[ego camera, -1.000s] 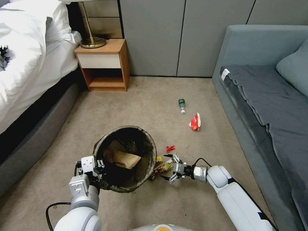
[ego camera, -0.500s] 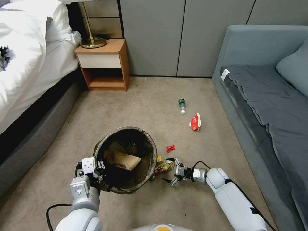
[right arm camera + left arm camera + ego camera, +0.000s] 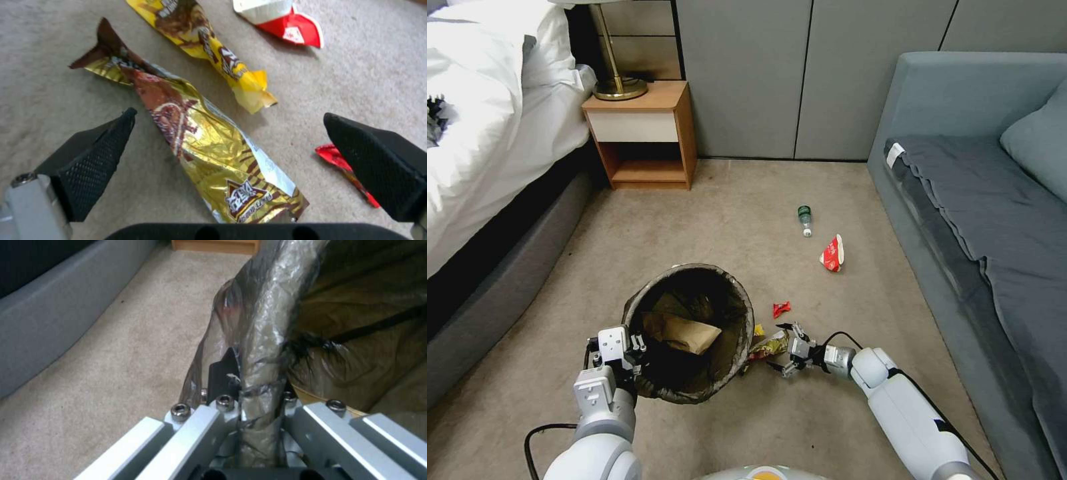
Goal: Pick up the trash bin, then pick up the garbage from the floor and place it into the trash bin.
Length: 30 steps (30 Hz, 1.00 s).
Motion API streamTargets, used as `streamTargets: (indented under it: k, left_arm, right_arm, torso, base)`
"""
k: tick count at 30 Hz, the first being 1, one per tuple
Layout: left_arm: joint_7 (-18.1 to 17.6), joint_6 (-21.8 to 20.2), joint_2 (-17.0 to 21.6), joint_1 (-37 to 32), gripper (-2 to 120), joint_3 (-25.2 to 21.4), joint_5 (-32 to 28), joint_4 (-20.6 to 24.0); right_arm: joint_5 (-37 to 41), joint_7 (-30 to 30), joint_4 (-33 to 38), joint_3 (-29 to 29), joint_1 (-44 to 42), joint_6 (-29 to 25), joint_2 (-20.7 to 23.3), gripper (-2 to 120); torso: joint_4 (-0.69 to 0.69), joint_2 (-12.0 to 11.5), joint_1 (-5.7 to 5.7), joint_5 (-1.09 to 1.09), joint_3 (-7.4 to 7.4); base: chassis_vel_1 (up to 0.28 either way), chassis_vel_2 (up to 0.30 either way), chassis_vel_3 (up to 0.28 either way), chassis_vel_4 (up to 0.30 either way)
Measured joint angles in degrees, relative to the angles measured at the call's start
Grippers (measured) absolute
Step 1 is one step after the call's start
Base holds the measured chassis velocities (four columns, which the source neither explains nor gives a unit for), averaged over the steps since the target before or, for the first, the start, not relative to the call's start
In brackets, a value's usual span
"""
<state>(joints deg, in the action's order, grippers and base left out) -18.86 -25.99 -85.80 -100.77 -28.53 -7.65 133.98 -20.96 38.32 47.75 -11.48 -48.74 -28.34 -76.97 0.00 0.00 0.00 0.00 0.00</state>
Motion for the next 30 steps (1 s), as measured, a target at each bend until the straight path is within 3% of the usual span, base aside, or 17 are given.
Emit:
streamTargets:
  k: [20, 30]
  left_arm:
    - [-0.01, 0.76, -0.8, -1.16, 0, 0.32, 1.03, 0.41]
    - [0.0, 0.76, -0.83, -0.74, 0, 0.51, 1.09, 0.43]
  right_arm:
    - [-1.28, -1.95, -7.97, 0.99, 3.6, 2.16, -3.33, 100]
    - [-0.26, -1.88, -8.39, 0.91, 3.3, 1.67, -3.38, 66]
  torso:
    - [0.0, 0.0, -0.01, 0.0, 0.0]
    - [0.0, 0.0, -0.01, 0.0, 0.0]
  base:
    - [0.0, 0.0, 0.0, 0.0]
    - [0.0, 0.0, 0.0, 0.0]
